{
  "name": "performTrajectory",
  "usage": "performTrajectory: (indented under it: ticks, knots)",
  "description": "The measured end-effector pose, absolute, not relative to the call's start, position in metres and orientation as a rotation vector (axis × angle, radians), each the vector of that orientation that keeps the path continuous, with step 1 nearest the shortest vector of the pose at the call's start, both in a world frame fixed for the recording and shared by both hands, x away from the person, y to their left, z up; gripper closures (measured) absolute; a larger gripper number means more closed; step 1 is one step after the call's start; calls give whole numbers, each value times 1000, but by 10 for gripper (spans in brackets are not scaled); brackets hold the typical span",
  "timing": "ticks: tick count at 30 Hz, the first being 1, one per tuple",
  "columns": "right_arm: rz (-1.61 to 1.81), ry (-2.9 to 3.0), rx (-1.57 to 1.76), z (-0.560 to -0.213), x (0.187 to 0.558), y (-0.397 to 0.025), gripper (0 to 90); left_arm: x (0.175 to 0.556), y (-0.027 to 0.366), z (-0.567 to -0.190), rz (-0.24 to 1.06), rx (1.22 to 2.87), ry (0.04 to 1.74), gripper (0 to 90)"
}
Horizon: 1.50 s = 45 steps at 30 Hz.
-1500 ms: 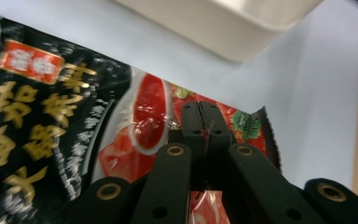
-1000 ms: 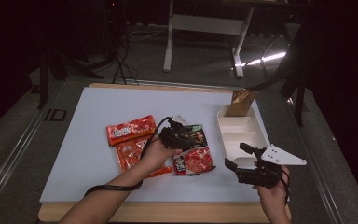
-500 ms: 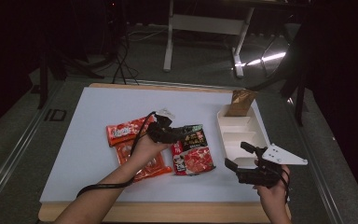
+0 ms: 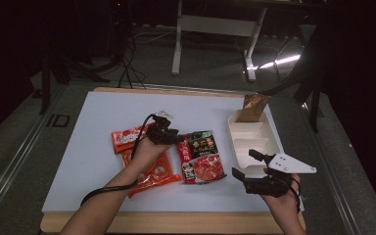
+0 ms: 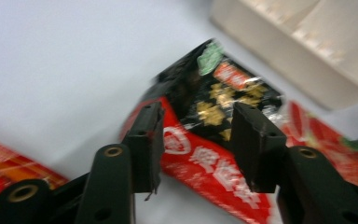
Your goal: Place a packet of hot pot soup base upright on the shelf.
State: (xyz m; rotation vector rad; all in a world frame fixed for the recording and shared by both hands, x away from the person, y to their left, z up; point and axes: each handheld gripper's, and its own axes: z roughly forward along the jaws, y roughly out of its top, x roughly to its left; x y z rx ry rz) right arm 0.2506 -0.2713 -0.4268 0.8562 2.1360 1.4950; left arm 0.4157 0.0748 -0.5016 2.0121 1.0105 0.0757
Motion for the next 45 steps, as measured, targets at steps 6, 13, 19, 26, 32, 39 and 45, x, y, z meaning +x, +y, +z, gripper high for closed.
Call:
performTrajectory:
  ticks: [6, 13, 19, 26, 32, 39, 45]
  knots:
    - [1490, 2156, 841, -428, 251, -268, 133, 427, 74, -519, 69, 2028, 1077, 495]
    - [1489, 2168, 836, -430, 251, -267, 134, 436, 69, -529, 47, 2047, 1135, 508]
    - [1488, 2167, 848, -430, 252, -269, 136, 439, 60, -537, -27, 2076, 1202, 584]
    - [1478, 2174, 837, -430, 252, -266, 137, 440, 54, -536, -58, 2070, 1279, 783]
    - [1473, 2173, 852, -431, 253, -266, 137, 436, 52, -532, -40, 2026, 1256, 853]
    - [1479, 2140, 877, -430, 254, -271, 128, 426, 51, -510, -2, 1985, 1184, 865]
    - [1527, 2117, 889, -425, 254, -276, 108, 413, 48, -489, 37, 1958, 1100, 870]
